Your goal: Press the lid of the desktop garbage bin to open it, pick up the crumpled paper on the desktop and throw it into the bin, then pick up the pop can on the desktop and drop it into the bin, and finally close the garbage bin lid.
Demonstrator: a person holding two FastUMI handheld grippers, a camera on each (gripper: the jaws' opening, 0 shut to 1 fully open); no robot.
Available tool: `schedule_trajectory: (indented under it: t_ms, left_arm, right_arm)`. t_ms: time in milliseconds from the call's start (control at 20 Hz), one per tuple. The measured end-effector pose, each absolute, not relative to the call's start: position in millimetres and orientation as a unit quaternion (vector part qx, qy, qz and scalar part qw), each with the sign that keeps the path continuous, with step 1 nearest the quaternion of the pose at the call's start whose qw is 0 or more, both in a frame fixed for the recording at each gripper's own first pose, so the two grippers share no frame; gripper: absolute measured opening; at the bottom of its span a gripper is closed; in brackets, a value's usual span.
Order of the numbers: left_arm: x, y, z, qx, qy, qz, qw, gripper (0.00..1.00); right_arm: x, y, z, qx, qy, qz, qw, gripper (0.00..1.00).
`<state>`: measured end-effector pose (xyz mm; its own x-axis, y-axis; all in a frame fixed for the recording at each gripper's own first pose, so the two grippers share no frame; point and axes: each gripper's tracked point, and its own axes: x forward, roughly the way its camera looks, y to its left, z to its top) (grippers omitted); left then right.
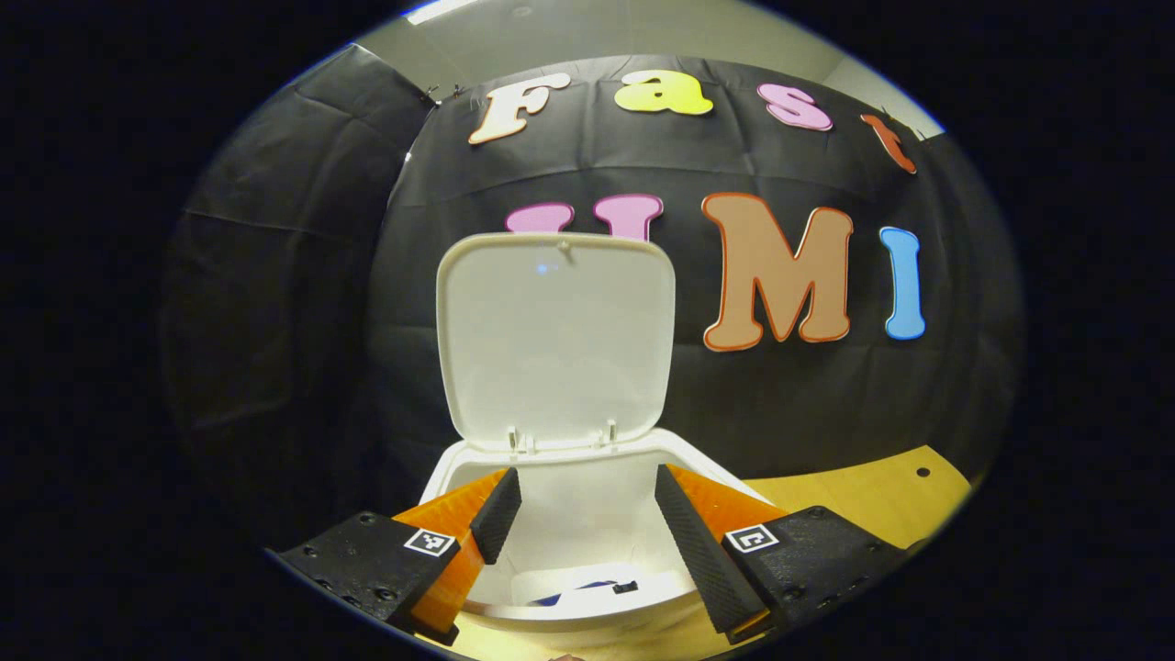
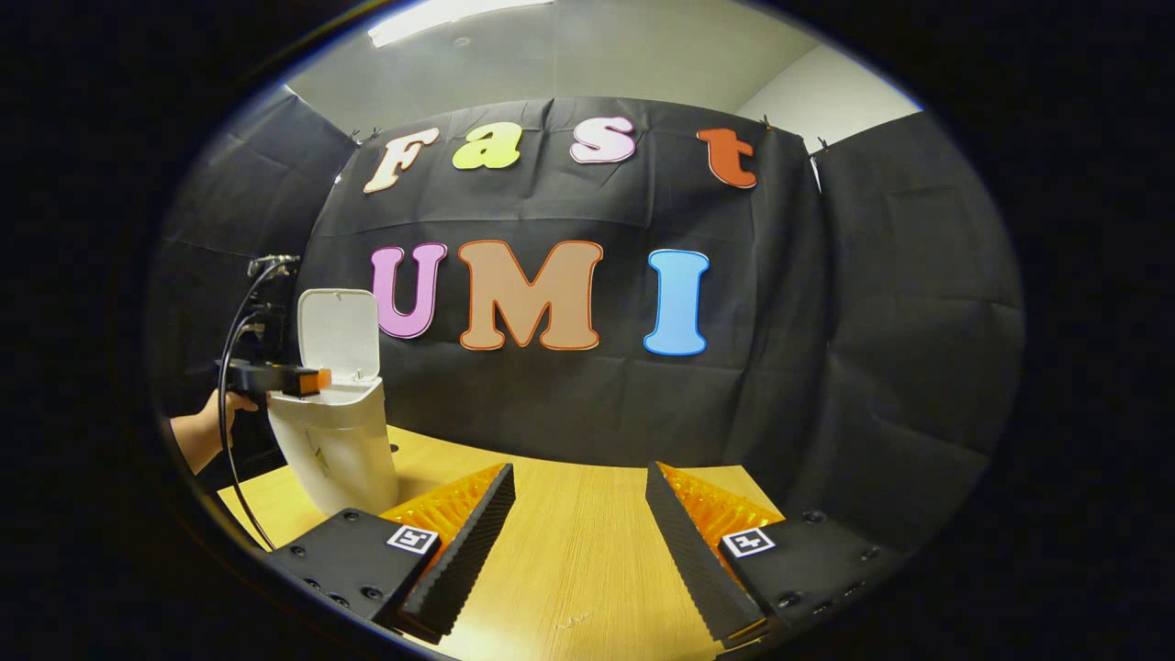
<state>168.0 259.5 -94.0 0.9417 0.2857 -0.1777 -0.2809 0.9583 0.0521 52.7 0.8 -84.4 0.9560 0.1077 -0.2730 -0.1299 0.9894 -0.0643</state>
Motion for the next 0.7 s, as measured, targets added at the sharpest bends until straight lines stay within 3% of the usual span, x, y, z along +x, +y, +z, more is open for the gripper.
schedule_trajectory:
  t_ms: [400,500,700]
  left_arm:
    - [200,264,31,0.003,0.015,0.140,0.990,0.90]
    - [215,273,53,0.003,0.002,0.148,0.989,0.90]
    - [251,295,72,0.008,0.005,0.155,0.988,0.92]
  right_arm:
    - [46,1,-89,-0.024,0.135,0.066,0.988,0.96]
    - [44,0,-91,-0.019,0.137,0.064,0.988,1.00]
    - [41,-8,-95,-0.012,0.142,0.053,0.988,0.96]
